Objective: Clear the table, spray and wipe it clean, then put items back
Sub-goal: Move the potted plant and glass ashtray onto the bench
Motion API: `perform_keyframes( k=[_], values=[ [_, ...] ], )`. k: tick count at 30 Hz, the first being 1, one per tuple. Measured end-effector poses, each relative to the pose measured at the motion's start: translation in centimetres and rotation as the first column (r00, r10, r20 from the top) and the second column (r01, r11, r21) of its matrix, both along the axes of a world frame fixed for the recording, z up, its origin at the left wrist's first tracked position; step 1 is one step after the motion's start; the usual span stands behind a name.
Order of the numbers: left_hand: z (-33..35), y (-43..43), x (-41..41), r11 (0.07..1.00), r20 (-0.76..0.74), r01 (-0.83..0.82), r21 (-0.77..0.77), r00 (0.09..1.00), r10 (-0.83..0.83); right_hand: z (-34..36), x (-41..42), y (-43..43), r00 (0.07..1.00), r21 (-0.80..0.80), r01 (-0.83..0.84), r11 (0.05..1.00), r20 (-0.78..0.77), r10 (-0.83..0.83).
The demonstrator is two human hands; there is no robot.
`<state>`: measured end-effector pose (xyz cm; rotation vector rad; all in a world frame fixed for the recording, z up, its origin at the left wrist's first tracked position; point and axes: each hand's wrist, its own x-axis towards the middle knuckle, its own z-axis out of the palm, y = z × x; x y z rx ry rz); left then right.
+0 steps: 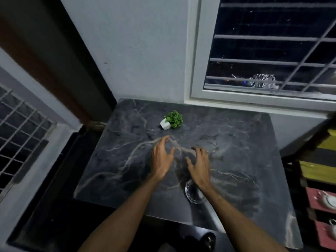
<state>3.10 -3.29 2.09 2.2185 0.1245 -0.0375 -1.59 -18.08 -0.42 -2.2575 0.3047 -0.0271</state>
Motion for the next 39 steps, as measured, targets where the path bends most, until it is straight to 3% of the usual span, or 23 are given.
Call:
perform_keyframes(
  k=[14, 18, 23, 30, 34, 39],
  values=[
    [-3.0, 1.2, 7.4, 0.948, -0.151, 0.243, 0.205, 0.965, -0.214, -2.8, 3.1, 0.3, 0.997, -0.057, 0.046, 0.997, -0.064, -0.049],
    [-4.0, 3.1, 10.7, 0.929, -0.106, 0.292, 0.228, 0.956, -0.274, -3.6, 3.4, 3.1, 0.981, -0.032, 0.175, 0.984, -0.080, -0.177],
    [-5.3, 4.9, 16.2, 0.868, -0.098, 0.391, 0.305, 0.920, -0.380, -4.8, 2.0, 6.8, 0.910, -0.119, 0.386, 0.915, -0.114, -0.398],
    [-7.2, 1.9, 21.1, 0.801, -0.252, 0.507, 0.317, 0.860, -0.445, -6.3, -3.4, 7.7, 0.714, -0.387, 0.542, 0.746, -0.256, -0.652],
    [-8.5, 0.8, 21.3, 0.793, -0.214, 0.493, 0.356, 0.870, -0.445, -6.9, -5.6, 7.1, 0.628, -0.335, 0.579, 0.743, -0.398, -0.669],
    [-8.7, 0.9, 19.7, 0.813, -0.077, 0.485, 0.321, 0.870, -0.488, -7.4, -5.9, 6.8, 0.646, -0.301, 0.589, 0.750, -0.383, -0.660]
  ],
)
